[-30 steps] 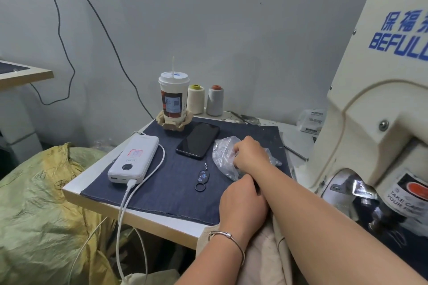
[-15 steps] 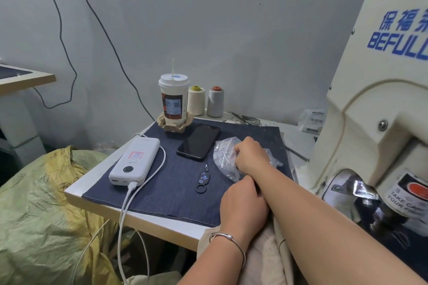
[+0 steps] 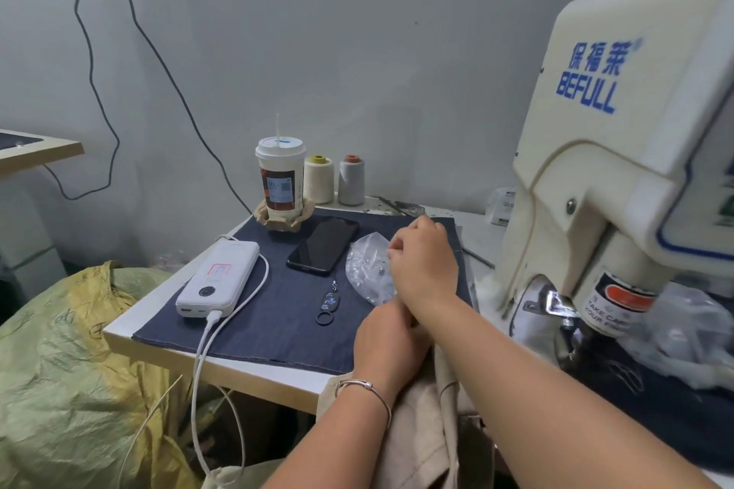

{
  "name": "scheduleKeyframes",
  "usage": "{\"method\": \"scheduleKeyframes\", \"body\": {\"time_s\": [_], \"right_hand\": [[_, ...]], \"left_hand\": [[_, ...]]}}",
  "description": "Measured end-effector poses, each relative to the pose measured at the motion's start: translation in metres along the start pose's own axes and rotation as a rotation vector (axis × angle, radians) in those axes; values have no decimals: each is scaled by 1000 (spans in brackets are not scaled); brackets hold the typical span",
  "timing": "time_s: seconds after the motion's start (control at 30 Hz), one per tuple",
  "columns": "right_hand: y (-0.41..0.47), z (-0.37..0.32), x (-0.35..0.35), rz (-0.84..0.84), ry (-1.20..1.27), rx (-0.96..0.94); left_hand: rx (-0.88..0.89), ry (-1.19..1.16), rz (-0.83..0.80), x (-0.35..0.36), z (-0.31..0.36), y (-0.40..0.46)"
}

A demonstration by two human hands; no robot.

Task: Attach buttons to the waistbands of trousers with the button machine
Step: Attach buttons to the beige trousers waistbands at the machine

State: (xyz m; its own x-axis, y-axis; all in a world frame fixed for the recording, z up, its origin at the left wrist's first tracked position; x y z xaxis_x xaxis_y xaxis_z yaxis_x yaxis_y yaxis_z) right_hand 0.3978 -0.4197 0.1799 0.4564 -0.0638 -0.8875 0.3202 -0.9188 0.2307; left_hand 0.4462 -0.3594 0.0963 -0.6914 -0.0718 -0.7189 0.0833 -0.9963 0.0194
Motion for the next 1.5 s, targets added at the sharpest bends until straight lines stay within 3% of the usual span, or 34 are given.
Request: {"method": "scheduleKeyframes", "body": {"time_s": [0.1, 0.2, 0.3, 0.47, 0.67, 1.03, 1.5], "right_hand": [[-51, -11, -23, 20, 197, -94], [-111, -14, -44, 30, 238, -228], [-170, -2, -66, 49, 241, -353], [-228, 70, -92, 61, 200, -278], [-211, 164, -118, 101, 333, -4], [-169, 150, -89, -61, 519, -99], [-160, 141, -90, -128, 444, -115]], "left_hand": [[18, 113, -2, 0, 7, -3], [22, 190, 17, -1, 12, -7], [12, 77, 26, -1, 7, -6], [11, 20, 85, -2, 7, -6], [18, 30, 92, -1, 5, -3], [1, 10, 98, 0, 3, -2], [3, 11, 102, 0, 2, 0]]}}
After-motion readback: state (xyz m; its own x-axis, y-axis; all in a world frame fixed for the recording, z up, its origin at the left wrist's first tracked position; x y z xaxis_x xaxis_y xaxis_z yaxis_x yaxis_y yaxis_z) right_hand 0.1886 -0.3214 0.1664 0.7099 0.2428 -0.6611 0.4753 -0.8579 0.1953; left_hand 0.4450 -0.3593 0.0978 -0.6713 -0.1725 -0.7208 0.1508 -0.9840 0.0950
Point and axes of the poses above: each hand's wrist, its own y-axis towards the middle knuckle, its own x-axis out of the palm, z = x × y, the point moved 9 cm from there along y, towards the middle knuckle, and after that the axes turned 14 degrees about -z, right-handed, at the moved point
